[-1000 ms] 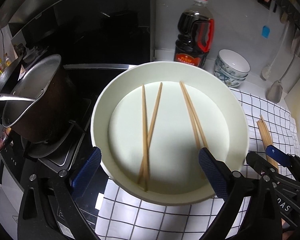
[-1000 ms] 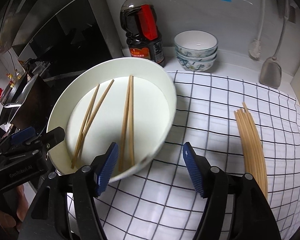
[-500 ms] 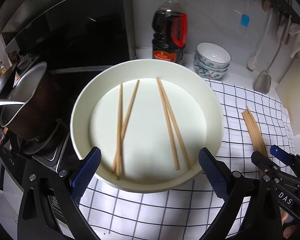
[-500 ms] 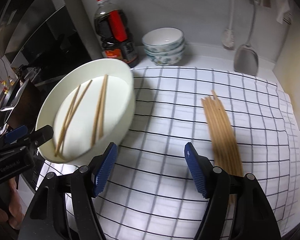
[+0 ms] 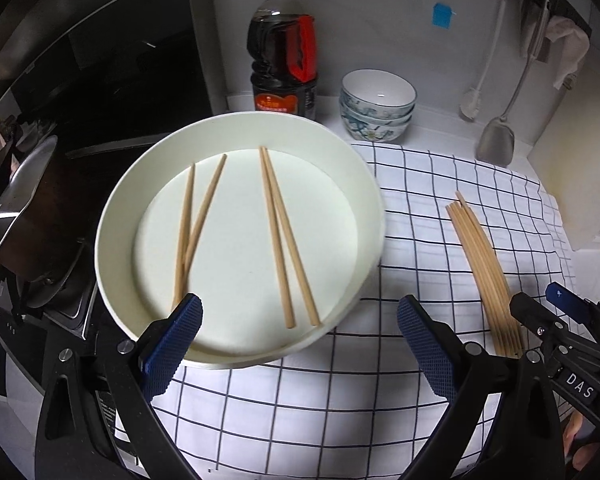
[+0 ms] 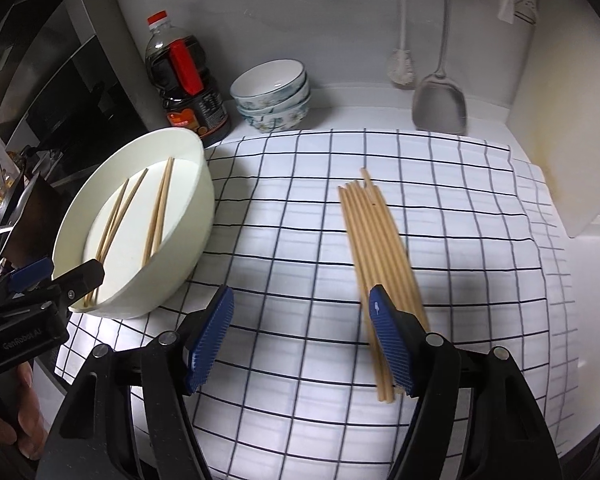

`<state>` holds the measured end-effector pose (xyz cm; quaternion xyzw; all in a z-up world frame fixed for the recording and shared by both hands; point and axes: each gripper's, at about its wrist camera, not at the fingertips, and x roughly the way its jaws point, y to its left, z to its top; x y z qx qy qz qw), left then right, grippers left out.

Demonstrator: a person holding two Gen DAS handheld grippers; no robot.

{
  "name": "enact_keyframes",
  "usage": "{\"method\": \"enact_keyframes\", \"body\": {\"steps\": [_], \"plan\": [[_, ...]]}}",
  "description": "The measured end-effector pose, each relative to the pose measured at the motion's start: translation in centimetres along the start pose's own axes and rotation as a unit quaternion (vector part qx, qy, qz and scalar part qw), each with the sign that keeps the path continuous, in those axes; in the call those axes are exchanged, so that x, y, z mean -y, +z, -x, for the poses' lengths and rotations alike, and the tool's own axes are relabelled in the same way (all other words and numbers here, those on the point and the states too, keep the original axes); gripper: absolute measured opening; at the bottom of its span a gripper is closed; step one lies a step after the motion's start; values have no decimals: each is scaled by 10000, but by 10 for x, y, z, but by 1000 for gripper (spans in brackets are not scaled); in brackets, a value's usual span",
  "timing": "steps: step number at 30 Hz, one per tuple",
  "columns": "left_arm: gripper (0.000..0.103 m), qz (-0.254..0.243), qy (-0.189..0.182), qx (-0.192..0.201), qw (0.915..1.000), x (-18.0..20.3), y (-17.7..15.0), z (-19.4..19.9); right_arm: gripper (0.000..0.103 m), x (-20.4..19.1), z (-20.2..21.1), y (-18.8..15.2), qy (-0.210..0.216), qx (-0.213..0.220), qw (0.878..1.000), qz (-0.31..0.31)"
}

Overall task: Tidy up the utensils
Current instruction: 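Withdraw the open right gripper from the basin toward the chopstick pile, then lower the right gripper onto the chopstick pile and grasp one chopstick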

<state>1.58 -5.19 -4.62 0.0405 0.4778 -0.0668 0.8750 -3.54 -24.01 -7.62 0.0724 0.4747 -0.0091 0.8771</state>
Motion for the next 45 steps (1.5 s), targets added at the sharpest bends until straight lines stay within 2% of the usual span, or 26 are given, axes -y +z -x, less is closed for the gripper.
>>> {"method": "enact_keyframes", "body": {"steps": [24,33,45], "plan": [[96,-396,-359,-107,9985,80,-11,-10,67,64,22,-19,-373,128,9991,-180],[96,-499,-373,-381,9973,119,-22,-41,67,99,-2,-28,-322,-56,9993,-176],[96,-281,-284,-443,9982,150,-34,-86,67,138,-48,-29,-147,-86,9999,-13]]}}
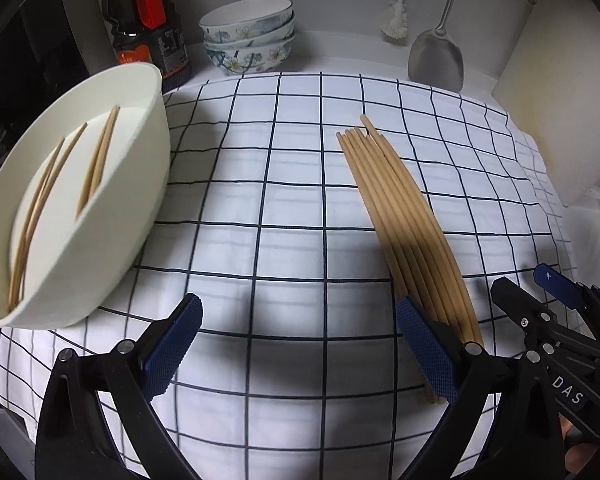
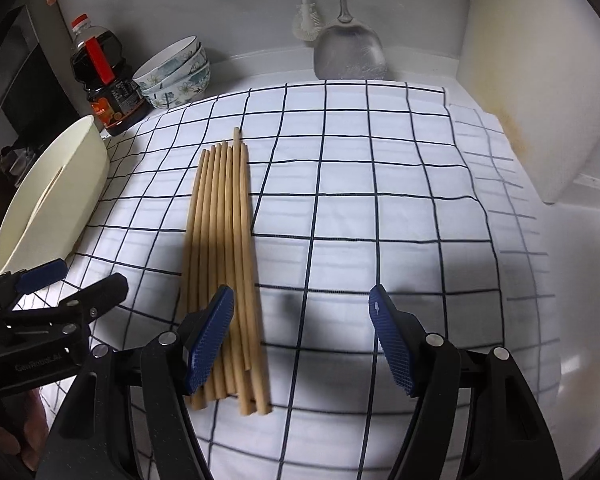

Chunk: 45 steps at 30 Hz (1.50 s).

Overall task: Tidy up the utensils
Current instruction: 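Lower the right gripper onto the chopstick pile and grasp one chopstick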

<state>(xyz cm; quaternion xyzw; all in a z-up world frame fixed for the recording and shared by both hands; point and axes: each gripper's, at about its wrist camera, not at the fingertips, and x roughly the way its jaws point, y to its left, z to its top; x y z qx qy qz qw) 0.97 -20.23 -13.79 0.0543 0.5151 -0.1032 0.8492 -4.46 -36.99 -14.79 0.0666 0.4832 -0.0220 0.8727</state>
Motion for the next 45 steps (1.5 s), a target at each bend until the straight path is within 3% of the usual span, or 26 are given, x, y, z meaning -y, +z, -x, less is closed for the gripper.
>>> {"method": "enact_keyframes", "body": {"steps": [18,38,42,45], "plan": [[96,369,25,63,9993,-2,-2,-24,67,1,-33,4,186,-52,9984,522],[96,296,56,174,9994,7,2,-26,67,-5,-37,9,46,69,9940,1093],[96,292,61,178,9994,6,2,-25,67,-10,-38,10,-169,-26,9914,1298],[96,307,51,199,9993,6,3,-23,67,-2,-39,8,-185,-31,9930,1166]]}}
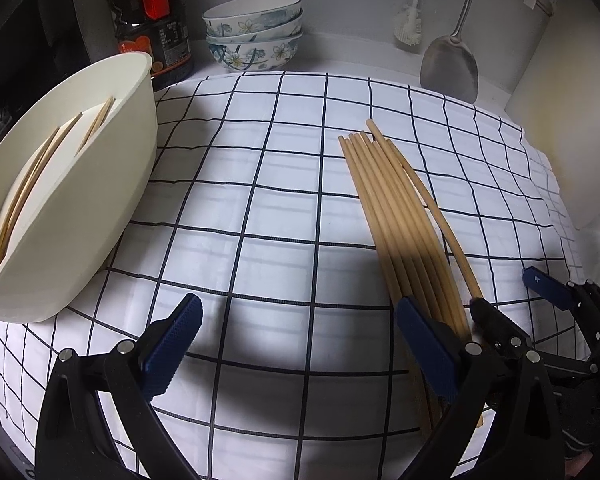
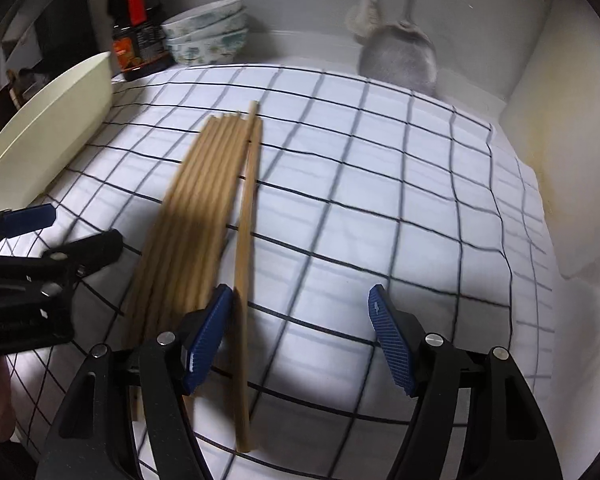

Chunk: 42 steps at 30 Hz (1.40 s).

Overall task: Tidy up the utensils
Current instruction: 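Lower the right gripper onto the chopstick pile and grasp one chopstick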

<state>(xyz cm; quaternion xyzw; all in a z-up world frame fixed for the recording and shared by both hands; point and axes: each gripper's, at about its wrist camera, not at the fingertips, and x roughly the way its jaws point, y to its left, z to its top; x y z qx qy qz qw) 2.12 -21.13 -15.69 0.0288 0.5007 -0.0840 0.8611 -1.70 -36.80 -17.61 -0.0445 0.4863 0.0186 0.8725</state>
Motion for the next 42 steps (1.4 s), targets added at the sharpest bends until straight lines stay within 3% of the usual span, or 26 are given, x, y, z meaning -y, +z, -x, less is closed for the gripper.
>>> {"method": "enact_keyframes", "body": {"steps": [10,31,37,42], "plan": [[96,-21,25,-191,9998,6,0,-14,67,19,0,-4,-63,-9,9996,-287],[97,141,46,-182,9997,6,-1,-14,67,13,-3,1,37,48,9997,-222],[97,116,26,-13,9999,8,2,-8,67,19,0,-3,-26,49,9996,-262],[97,-2,90,-140,9999,12,0,-14,67,19,1,-5,-61,50,9996,-289]]}}
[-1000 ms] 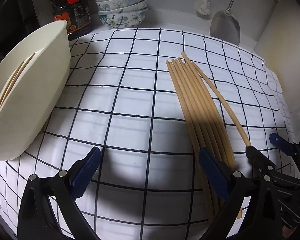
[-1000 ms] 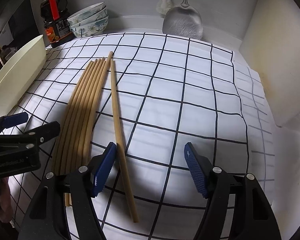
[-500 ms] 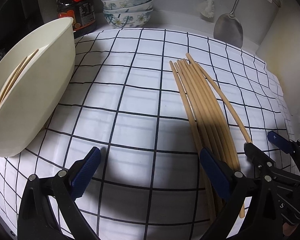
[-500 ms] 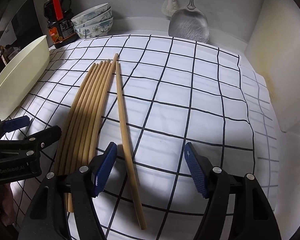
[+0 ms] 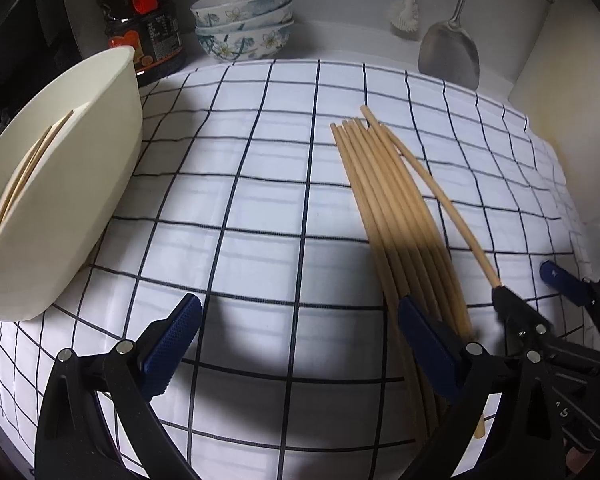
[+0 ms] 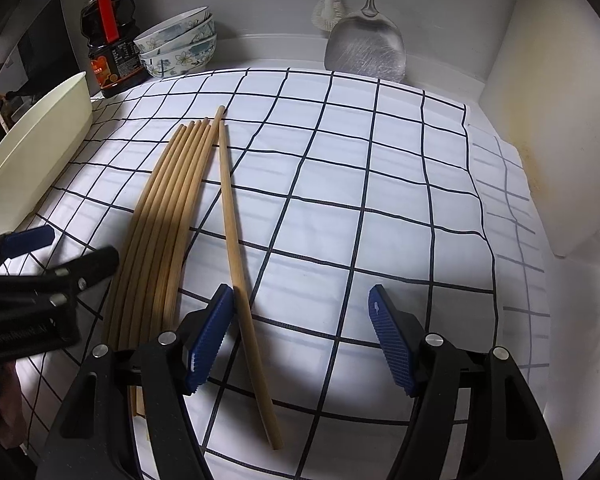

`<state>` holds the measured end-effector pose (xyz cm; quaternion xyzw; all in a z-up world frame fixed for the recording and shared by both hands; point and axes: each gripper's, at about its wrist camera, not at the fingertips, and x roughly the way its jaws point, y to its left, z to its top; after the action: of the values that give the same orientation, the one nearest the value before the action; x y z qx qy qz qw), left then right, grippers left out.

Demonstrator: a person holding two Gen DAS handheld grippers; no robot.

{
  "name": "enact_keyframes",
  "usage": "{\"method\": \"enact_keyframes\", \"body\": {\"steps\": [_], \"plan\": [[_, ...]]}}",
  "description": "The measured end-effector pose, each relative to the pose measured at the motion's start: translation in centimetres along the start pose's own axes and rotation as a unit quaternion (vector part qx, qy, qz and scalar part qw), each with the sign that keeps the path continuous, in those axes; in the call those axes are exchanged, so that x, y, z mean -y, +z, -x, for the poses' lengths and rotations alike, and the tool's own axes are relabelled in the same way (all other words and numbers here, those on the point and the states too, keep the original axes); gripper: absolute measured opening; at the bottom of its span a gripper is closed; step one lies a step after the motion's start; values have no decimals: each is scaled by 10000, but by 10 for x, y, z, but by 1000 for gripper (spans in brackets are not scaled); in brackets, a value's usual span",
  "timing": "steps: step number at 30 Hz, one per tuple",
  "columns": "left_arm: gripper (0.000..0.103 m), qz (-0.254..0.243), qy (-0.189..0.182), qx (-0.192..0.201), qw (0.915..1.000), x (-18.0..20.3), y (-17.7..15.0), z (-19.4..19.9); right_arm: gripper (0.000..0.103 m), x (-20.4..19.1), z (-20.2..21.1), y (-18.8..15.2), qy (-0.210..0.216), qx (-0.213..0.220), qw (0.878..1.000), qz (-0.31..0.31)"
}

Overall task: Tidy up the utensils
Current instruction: 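Lower the right gripper onto the chopstick pile and grasp one chopstick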

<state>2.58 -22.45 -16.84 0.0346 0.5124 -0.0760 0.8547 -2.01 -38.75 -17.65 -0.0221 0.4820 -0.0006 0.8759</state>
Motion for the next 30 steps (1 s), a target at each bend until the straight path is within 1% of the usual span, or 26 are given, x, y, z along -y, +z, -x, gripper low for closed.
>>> {"method": "enact_keyframes", "body": {"steps": [3,7,14,17,18,24,25,26,27,29,30], "plan": [[97,132,-47,-60,9999,-5,-2,-2,67,0,0,1,16,1,10000,-9],[97,174,4,-105,9998,-5,-3,-2,67,0,-1,1,18,5,10000,-6],[97,134,-15,-209,9997,2,-1,-3,67,0,-1,2,17,2,10000,21],[97,56,75,-268,9996,7,2,-6,67,1,-2,2,7,0,10000,15],[97,-48,202,-296,9993,11,2,-8,67,2,-1,3,-5,2,10000,12],[96,-73,179,-120,9997,9,1,-6,67,4,-2,3,-7,27,10000,2],[93,-77,180,-89,9998,8,1,-5,67,4,-3,3,-7,34,10000,1],[85,-88,176,-33,9998,8,1,-3,67,3,-3,4,-2,40,10000,6],[81,-103,169,8,9998,8,2,-2,67,2,-4,5,3,46,10000,19],[65,-143,136,65,9998,9,5,0,67,0,-6,8,35,79,9999,78],[62,-167,120,83,9998,9,7,0,67,-1,-8,10,63,91,9999,97]]}}
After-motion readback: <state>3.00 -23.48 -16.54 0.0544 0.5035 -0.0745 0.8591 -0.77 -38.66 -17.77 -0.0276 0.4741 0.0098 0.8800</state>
